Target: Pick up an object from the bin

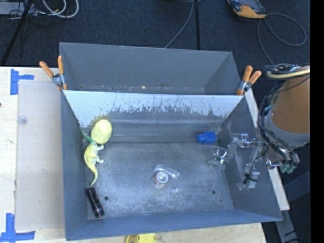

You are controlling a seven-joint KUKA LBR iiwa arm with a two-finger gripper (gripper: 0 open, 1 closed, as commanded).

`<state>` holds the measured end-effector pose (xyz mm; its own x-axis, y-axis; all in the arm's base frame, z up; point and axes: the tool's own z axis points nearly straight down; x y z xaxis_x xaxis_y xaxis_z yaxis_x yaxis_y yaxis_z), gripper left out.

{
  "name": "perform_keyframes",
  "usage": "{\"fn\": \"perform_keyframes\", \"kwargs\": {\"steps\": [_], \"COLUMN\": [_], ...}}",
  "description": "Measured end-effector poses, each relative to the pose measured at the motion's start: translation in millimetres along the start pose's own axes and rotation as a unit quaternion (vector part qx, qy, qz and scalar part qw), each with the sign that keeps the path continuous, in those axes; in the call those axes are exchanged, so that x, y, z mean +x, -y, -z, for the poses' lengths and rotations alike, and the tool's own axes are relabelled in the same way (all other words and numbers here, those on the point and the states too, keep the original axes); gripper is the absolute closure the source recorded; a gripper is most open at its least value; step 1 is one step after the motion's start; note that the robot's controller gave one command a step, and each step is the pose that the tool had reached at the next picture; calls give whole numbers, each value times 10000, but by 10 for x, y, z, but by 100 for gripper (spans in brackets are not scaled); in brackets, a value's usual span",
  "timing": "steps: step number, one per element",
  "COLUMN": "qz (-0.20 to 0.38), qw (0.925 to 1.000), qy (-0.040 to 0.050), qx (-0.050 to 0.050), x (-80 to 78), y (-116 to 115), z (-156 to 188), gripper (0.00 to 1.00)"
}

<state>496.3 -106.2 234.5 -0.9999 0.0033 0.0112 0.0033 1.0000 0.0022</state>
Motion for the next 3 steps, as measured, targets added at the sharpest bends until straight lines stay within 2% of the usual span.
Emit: {"fn": "perform_keyframes", "kwargs": {"steps": [1, 2, 3], "qz": [18, 117, -639], "qw": [10000, 9999, 9980], "qy": [44, 83, 28], "qx": [8, 14, 0], "x": [-15, -94, -31], "y": [-5, 59, 317], "z": [44, -259, -984], "gripper": [0, 0, 100]}}
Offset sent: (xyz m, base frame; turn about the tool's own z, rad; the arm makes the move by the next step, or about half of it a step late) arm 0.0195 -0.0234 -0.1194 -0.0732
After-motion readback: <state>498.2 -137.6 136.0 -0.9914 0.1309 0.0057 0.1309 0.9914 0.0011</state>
